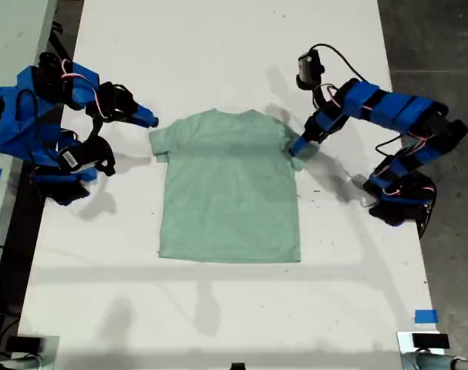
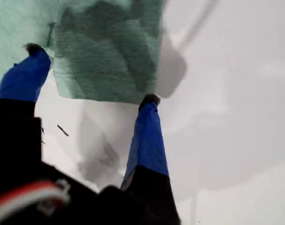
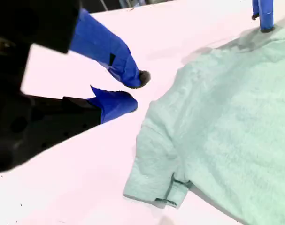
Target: Fold tshirt
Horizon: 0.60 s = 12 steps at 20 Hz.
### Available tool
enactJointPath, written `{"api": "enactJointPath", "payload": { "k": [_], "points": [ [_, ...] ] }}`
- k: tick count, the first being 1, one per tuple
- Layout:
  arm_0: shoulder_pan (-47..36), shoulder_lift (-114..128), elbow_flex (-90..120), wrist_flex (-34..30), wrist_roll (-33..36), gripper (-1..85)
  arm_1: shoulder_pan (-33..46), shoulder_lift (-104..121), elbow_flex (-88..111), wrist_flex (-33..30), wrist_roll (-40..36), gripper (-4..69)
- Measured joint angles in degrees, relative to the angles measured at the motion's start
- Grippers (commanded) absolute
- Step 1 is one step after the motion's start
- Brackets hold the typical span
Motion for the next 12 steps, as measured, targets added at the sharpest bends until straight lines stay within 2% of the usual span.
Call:
{"api": "enactJointPath", "payload": {
  "k": [3,5,6,7,8,9,11,12],
  "points": [
    [0.0,0.0,1.14,0.0,0.0,6.0,2.55,-5.89,0.18,-2.46,-0.09,39.9],
    [0.0,0.0,1.49,0.0,0.0,6.1,2.55,-9.93,-1.41,-2.2,-0.09,36.7],
    [0.0,0.0,1.76,0.0,0.0,6.1,2.55,-10.99,-2.37,-2.2,-0.09,33.2],
    [0.0,0.0,1.85,0.0,0.0,6.1,2.72,-11.78,-3.16,-2.11,-0.18,25.1],
    [0.0,0.0,1.93,0.0,0.0,6.2,2.81,-12.74,-4.22,-2.11,-0.7,13.3],
    [0.0,0.0,2.11,0.0,0.0,6.2,2.9,-13.54,-5.27,-1.58,-0.88,8.2],
    [0.0,0.0,2.29,0.0,0.0,6.2,2.9,-14.41,-7.38,-1.05,-0.97,3.5],
    [0.18,0.0,2.55,0.0,-0.09,6.2,2.9,-15.03,-8.17,-0.44,-0.97,-1.2]
  ]
}}
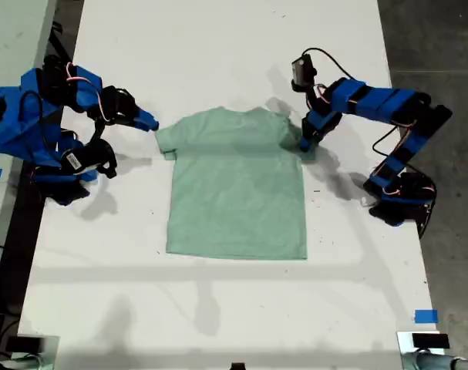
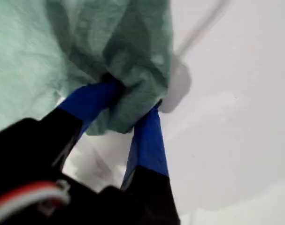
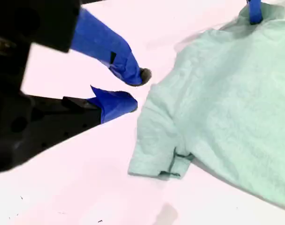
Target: Fold tshirt
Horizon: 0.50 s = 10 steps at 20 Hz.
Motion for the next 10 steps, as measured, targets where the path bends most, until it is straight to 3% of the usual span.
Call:
{"api": "enactJointPath", "payload": {
  "k": [6,10],
  "points": [
    [1.05,0.0,0.53,-0.53,-0.26,6.4,-0.26,-1.49,-1.93,4.39,0.7,-1.4],
    [1.85,-0.09,1.05,-0.79,-1.14,6.5,-4.22,0.18,-12.39,16.08,4.57,-1.4]
  ]
}}
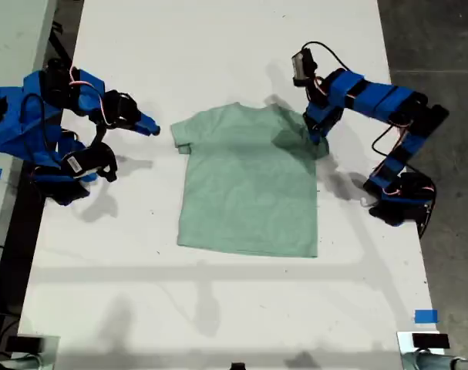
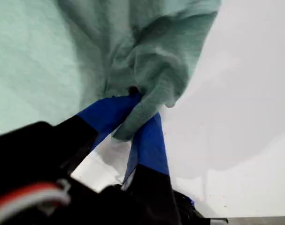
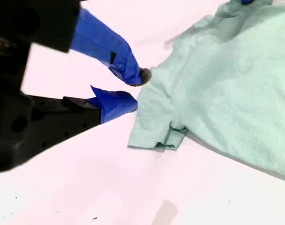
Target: Fold tshirt
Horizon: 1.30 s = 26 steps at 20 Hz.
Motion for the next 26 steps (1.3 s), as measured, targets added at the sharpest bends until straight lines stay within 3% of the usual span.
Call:
{"api": "enactJointPath", "payload": {
  "k": [3,7,14,15,17,18,23,26],
  "points": [
    [0.0,0.0,0.0,-0.35,0.0,6.6,-6.33,0.09,-13.8,9.14,3.96,-1.4],
    [0.26,0.0,0.62,-0.7,-0.53,6.7,-13.89,-8.44,-33.93,15.29,10.02,-1.4],
    [1.05,1.23,3.25,-1.14,-1.58,6.7,-23.03,-31.64,-57.3,15.03,16.7,-1.5],
    [1.05,1.67,3.69,-1.23,-1.76,6.7,-23.55,-32.78,-58.01,14.15,17.31,0.8],
    [1.05,2.46,4.57,-1.67,-2.02,6.7,-23.99,-33.57,-58.1,12.3,18.11,30.2],
    [1.05,2.64,4.92,-1.76,-2.11,6.7,-24.08,-33.57,-58.1,11.95,18.63,35.0],
    [1.05,2.72,6.24,-3.08,-2.37,10.6,-23.38,-31.9,-58.1,11.51,18.98,27.6],
    [1.05,2.72,6.94,-3.08,-2.55,6.5,-20.92,-26.98,-58.1,14.41,18.98,23.7]
  ]
}}
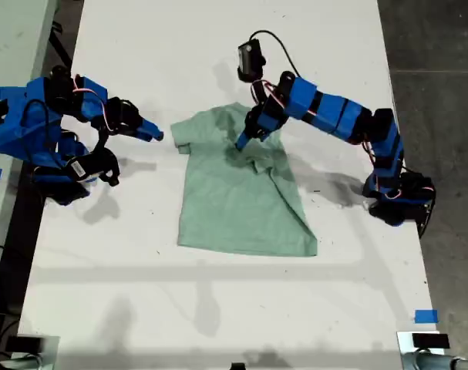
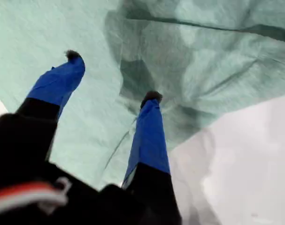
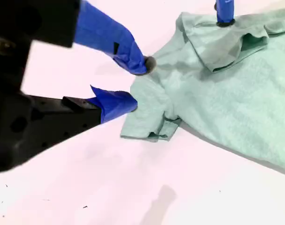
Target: Fold tshirt
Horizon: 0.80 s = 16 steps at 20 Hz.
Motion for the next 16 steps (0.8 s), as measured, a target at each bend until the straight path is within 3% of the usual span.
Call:
{"api": "enactJointPath", "payload": {
  "k": [2,3,8,16],
  "points": [
    [-2.29,-0.35,0.0,0.35,0.62,7.3,1.41,3.52,0.0,2.9,-0.18,12.8],
    [-4.48,-1.14,0.0,0.79,1.67,5.4,1.49,5.36,0.0,3.87,-0.7,12.7],
    [-15.64,-14.77,-6.15,2.64,12.3,16.0,0.18,11.51,2.29,5.54,-1.93,12.6],
    [-22.15,-30.85,-20.04,4.48,27.25,32.5,-2.72,18.11,10.37,5.54,-2.11,12.0]
  ]
}}
